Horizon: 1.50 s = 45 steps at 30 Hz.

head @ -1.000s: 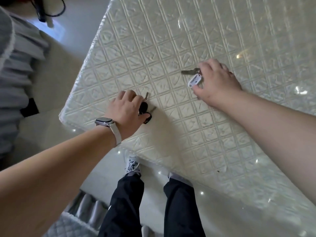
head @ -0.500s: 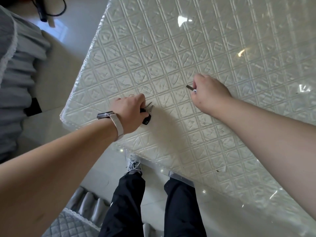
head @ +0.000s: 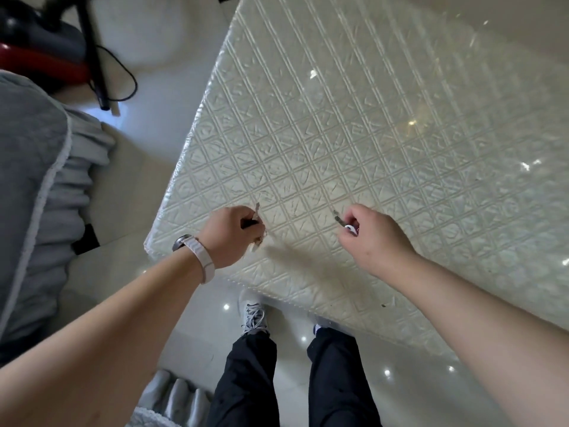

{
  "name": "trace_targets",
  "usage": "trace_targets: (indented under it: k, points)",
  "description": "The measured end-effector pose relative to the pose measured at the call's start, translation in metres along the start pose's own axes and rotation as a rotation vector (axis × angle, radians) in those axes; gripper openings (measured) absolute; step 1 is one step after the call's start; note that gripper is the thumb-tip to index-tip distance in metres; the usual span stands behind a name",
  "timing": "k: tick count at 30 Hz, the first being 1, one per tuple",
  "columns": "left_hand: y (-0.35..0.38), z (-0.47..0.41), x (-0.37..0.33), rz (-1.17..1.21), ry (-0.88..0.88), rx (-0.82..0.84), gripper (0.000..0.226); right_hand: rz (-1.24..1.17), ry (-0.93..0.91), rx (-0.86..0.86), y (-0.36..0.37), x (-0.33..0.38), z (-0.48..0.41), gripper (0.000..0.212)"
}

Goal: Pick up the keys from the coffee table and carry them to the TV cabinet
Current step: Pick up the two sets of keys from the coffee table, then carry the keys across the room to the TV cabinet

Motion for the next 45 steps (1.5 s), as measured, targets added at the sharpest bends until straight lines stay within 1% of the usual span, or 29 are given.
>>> trace_targets:
  k: [4,7,9,12,15,18,21,23,28,34,39,42,45]
  points:
    - [-0.043,0.029,-0.021,0.128,0.066,-0.055,0.013,-0.113,0.064,-0.077,-0.026,0.033,0.036,0.006]
    - [-0.081,0.053,-0.042,0.203,0.108,-0.116,0.013,-0.17,0.074,-0.119,-0.051,0.071,0.062,0.006]
    - [-0.107,0.071,-0.057,0.258,0.12,-0.137,0.015,-0.188,0.081,-0.143,-0.067,0.098,0.081,0.006]
    - [-0.144,0.101,-0.082,0.344,0.187,-0.16,0.018,-0.22,0.071,-0.214,-0.094,0.14,0.116,0.006]
    - [-0.177,0.13,-0.104,0.423,0.232,-0.132,0.014,-0.29,0.045,-0.283,-0.115,0.178,0.151,0.002]
    - [-0.2,0.157,-0.127,0.469,0.306,-0.118,0.01,-0.367,0.002,-0.342,-0.133,0.207,0.186,0.004]
    - [-0.217,0.182,-0.153,0.597,0.36,-0.063,0.01,-0.44,-0.032,-0.393,-0.149,0.226,0.218,0.007]
    - [-0.224,0.197,-0.171,0.629,0.38,-0.04,0.009,-0.487,-0.037,-0.451,-0.159,0.232,0.239,0.009]
    - [-0.228,0.225,-0.215,0.598,0.45,-0.023,0.009,-0.587,-0.021,-0.617,-0.184,0.23,0.294,0.011]
    - [-0.209,0.268,-0.272,0.577,0.57,0.101,0.009,-0.616,0.039,-0.789,-0.209,0.203,0.361,0.01]
    - [-0.176,0.319,-0.32,0.55,0.654,0.182,0.008,-0.635,0.05,-0.885,-0.223,0.167,0.422,0.011]
    - [-0.151,0.353,-0.35,0.521,0.722,0.219,0.007,-0.642,0.051,-0.941,-0.23,0.139,0.461,0.012]
    - [-0.118,0.391,-0.379,0.514,0.749,0.247,0.006,-0.646,0.057,-0.998,-0.237,0.105,0.505,0.011]
Point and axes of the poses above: each hand's wrist, its own z-axis away from the middle knuckle, its own y-axis out of the palm, x = y × z, the point moved 1 cm from there along -z, towards the middle knuckle, and after that the axes turned 7 degrees about -z, right-handed, at the moved point
